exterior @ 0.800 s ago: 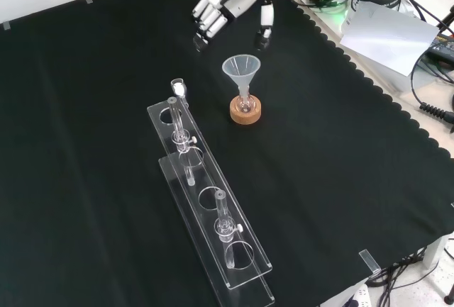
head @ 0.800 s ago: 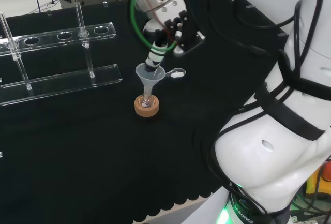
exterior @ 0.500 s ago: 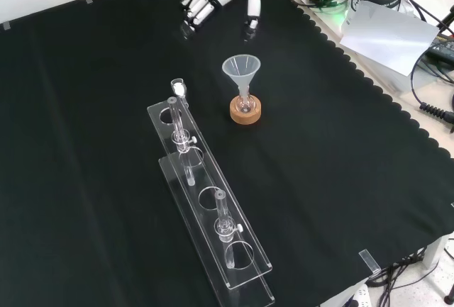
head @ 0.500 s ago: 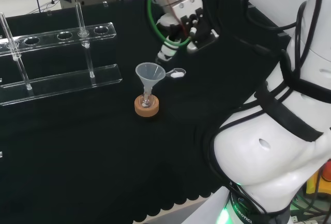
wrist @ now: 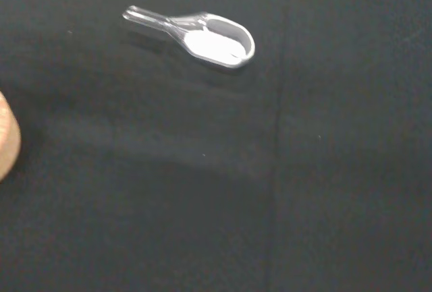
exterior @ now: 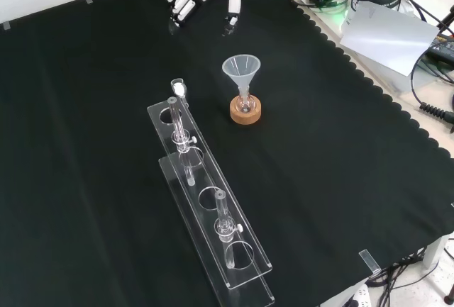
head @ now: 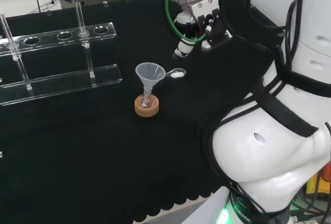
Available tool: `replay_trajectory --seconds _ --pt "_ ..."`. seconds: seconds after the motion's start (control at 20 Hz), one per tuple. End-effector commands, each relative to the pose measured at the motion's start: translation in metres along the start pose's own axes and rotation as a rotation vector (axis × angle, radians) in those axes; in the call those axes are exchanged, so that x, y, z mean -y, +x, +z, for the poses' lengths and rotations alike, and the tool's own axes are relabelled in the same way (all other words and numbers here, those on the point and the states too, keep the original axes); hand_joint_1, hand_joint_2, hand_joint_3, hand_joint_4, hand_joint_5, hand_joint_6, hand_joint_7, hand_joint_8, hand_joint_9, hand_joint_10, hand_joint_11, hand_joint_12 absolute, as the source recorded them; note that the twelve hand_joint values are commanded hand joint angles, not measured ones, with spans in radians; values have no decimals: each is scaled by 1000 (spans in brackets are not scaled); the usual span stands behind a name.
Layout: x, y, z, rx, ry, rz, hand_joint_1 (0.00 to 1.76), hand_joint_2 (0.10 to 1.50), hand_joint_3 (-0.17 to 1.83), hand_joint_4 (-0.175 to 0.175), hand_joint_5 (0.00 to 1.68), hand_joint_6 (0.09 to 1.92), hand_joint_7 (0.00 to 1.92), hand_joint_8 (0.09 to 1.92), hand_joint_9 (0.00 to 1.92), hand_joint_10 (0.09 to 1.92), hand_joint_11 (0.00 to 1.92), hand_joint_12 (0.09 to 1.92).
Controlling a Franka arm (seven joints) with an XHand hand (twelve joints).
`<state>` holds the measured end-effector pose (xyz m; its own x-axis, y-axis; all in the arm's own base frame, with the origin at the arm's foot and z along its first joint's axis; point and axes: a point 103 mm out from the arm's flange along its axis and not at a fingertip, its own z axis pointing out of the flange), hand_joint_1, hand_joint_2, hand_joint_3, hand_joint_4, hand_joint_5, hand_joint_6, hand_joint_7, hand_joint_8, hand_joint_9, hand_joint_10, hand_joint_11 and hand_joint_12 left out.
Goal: Pick up the weighing funnel.
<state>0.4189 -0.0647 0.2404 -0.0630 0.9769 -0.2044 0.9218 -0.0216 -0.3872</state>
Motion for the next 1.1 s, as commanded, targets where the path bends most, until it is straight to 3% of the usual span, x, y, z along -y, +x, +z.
replay_trajectory --seconds 0.05,0.65,1.1 --pt "-36 -21 22 -62 -22 -3 765 646 523 -67 405 87 392 696 663 609 386 1331" --pt "-87 -21 66 -120 4 -25 791 632 582 -71 493 87 500 697 771 584 452 1309" --pt "-107 -5 85 -129 -7 -42 798 628 594 -74 515 87 511 698 780 577 465 1301"
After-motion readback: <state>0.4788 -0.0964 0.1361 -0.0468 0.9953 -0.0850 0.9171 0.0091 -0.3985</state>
